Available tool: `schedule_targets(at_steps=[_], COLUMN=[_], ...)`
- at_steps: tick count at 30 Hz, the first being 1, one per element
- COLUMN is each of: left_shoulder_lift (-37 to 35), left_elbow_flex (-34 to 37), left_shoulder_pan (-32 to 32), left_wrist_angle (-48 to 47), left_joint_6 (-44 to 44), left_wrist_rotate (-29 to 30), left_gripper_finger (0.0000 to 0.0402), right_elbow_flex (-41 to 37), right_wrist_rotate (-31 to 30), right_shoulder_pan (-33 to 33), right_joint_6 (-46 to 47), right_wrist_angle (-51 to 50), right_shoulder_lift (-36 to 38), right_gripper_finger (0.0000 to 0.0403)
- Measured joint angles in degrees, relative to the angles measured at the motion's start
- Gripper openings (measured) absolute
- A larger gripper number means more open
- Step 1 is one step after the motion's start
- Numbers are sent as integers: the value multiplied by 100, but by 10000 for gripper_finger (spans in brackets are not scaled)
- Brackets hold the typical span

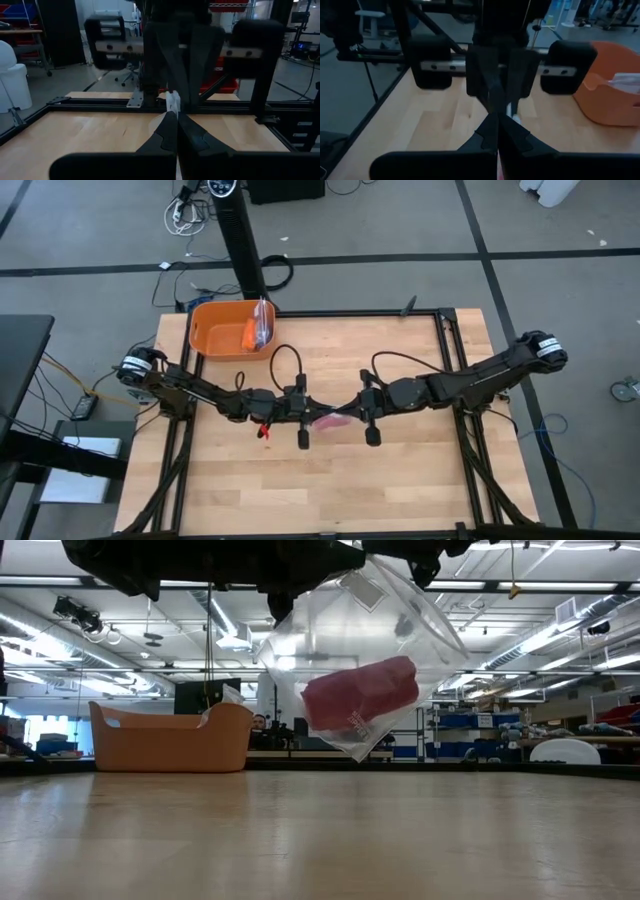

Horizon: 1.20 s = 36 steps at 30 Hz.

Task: Roll bandage
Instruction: Close the transparent zip bag

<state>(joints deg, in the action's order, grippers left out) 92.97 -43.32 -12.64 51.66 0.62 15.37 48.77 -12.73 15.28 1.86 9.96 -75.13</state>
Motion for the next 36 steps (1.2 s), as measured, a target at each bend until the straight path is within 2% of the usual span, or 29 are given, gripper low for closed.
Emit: schedule_targets(at_steps=[10, 15, 24, 36], left_shoulder_lift=[0, 0, 0, 0], left_elbow_flex=[-4, -4, -84, -113], left_shoulder_pan=[-7, -4, -4, -4], left_wrist_angle=[-19, -14, -66, -90], left_joint_6=[-21, -19, -30, -23], left_wrist_rotate=[-26, -31, -148, -168], left_gripper_finger=[1, 1, 1, 1], right_elbow_flex=[0, 0, 0, 0], right_wrist_rotate=[-531, -506, -101, -52], right_shoulder_pan=[271, 216, -3, -2], right_joint_6=[-8, 2, -1, -15], right_wrist_angle=[-531, -553, -418, -358], right_shoulder_lift=[471, 403, 308, 310], right_gripper_finger=[0, 0, 0, 0])
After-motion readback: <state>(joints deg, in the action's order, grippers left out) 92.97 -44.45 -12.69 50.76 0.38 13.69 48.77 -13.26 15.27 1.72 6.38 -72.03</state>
